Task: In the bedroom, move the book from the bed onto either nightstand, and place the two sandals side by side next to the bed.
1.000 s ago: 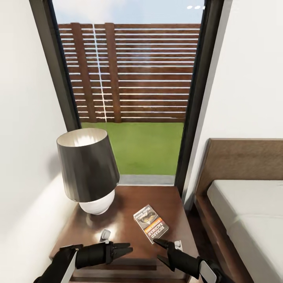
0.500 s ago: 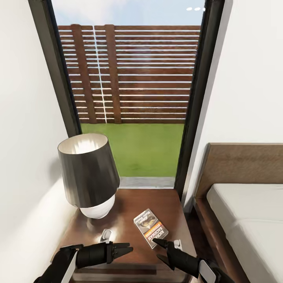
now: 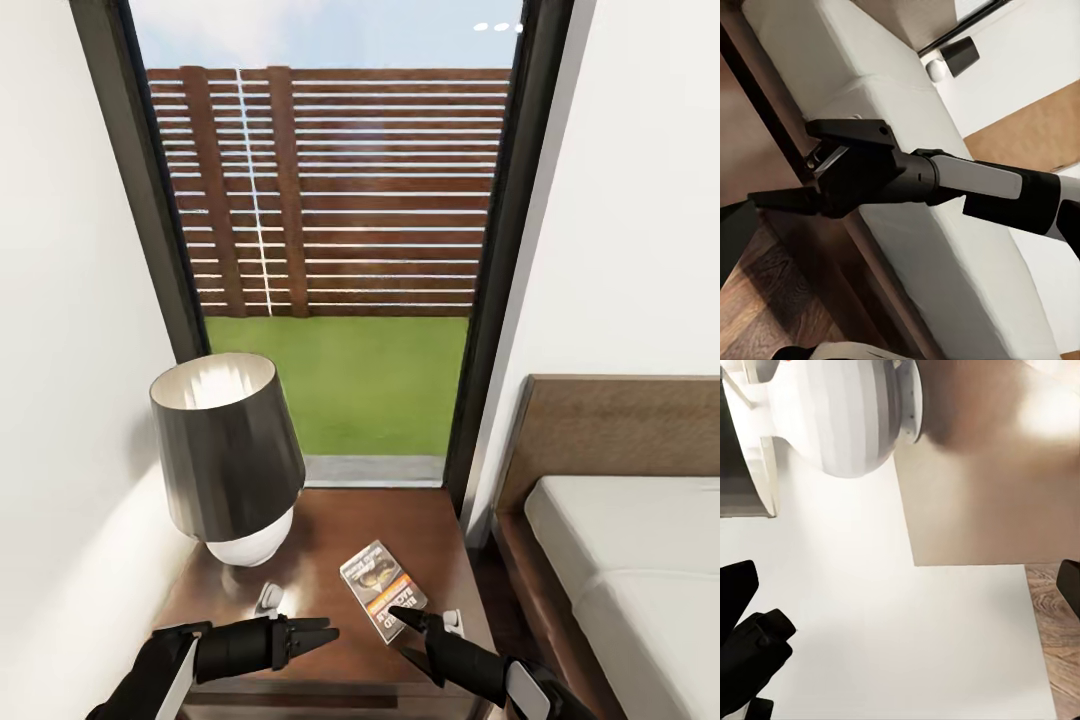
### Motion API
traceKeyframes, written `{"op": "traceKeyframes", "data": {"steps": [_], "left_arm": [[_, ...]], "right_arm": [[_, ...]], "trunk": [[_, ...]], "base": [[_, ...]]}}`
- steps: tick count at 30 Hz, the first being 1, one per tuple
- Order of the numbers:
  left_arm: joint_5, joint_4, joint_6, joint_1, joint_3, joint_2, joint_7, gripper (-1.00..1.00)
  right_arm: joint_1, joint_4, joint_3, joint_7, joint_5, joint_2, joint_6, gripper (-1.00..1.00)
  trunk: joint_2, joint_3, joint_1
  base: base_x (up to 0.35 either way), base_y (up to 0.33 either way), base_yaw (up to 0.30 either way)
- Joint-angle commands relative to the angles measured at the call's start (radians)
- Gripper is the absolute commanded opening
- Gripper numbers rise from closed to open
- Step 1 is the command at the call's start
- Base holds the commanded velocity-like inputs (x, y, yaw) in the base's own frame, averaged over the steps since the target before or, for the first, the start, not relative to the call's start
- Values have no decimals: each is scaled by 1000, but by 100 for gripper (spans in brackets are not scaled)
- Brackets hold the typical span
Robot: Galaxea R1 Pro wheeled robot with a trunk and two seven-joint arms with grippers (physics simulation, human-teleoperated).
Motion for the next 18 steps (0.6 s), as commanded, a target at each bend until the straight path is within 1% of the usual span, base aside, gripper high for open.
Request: {"op": "traceKeyframes", "data": {"steps": [1, 18], "left_arm": [[3, 0, 10, 0, 0, 0, -2, 100], [3, 1, 10, 0, -1, 0, -2, 100]], "right_arm": [[0, 0, 0, 0, -3, 1, 5, 100], [0, 0, -1, 0, -3, 0, 6, 100]], "trunk": [[7, 2, -4], [126, 56, -69]], "base": [[0, 0, 0], [0, 0, 0]]}}
